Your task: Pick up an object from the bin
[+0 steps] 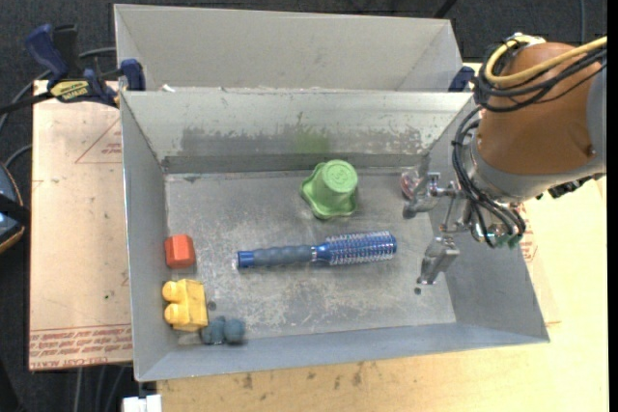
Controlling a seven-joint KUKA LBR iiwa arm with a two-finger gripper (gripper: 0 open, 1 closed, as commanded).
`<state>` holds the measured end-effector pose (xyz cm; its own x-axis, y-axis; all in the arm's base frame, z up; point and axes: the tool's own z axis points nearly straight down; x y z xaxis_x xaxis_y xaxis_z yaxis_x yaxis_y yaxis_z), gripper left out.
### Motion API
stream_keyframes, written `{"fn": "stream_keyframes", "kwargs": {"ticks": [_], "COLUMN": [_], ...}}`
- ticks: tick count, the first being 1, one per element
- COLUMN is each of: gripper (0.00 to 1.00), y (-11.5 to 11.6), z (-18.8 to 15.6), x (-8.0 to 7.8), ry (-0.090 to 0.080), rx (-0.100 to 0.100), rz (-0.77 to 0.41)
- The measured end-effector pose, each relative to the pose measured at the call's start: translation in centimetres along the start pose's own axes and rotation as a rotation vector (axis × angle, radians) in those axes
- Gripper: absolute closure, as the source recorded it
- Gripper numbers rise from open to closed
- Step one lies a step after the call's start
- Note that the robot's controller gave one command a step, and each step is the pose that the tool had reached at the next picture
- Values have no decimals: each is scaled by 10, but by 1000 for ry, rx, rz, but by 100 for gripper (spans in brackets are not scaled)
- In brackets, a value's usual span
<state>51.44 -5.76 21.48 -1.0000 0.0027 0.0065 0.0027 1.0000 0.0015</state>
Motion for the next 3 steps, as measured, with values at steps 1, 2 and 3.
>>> {"fn": "stream_keyframes", "kwargs": {"ticks": [1, 2, 3], "gripper": [0, 0, 0], "y": [66, 55, 49], "z": [141, 114, 109], "x": [-30, -39, -39], "ry": [-12, -10, -8], "rx": [4, 3, 1], "rz": [-235, -414, -389]}}
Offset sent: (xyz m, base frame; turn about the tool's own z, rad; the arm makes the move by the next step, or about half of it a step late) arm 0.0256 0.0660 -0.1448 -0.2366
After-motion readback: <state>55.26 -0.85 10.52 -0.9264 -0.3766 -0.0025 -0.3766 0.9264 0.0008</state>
